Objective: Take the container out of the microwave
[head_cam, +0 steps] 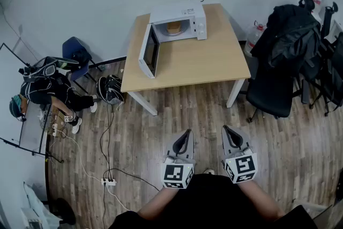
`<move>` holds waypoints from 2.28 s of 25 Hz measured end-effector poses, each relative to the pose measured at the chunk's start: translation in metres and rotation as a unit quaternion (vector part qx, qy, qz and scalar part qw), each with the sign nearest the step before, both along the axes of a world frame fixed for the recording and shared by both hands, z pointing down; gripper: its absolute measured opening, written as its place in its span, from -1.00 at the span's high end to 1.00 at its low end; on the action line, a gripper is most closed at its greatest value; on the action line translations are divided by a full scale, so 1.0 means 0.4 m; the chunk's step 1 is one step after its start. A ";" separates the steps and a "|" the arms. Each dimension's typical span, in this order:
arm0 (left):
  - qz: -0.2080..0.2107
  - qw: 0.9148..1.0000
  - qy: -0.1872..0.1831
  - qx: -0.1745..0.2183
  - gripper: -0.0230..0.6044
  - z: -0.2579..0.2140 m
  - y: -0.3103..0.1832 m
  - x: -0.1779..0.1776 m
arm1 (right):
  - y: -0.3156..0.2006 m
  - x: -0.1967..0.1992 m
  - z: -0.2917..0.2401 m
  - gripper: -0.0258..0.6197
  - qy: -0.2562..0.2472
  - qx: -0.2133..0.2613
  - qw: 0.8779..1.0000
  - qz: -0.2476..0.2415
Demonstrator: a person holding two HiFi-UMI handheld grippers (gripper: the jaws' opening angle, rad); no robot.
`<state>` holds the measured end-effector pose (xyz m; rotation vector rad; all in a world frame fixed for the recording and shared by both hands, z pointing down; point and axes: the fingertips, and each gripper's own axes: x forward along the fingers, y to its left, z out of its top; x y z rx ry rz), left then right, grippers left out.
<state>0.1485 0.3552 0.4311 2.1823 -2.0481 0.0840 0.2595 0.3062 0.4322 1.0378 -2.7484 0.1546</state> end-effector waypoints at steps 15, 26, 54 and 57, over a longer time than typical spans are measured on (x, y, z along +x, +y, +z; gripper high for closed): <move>-0.030 1.000 -0.005 -0.009 0.89 0.057 -0.100 -0.192 | -0.115 -0.034 0.056 0.73 -0.023 -0.027 0.999 0.005; 0.021 1.000 0.012 -0.020 0.89 0.112 -0.405 -0.383 | -0.422 -0.253 0.065 0.73 0.002 -0.026 0.999 0.032; 0.068 0.997 0.037 -0.024 0.89 0.123 -0.837 -0.665 | -0.828 -0.553 0.060 0.73 0.020 -0.028 0.996 0.082; 0.055 0.998 0.031 -0.024 0.89 0.123 -0.900 -0.678 | -0.889 -0.569 0.066 0.73 0.010 -0.029 0.997 0.073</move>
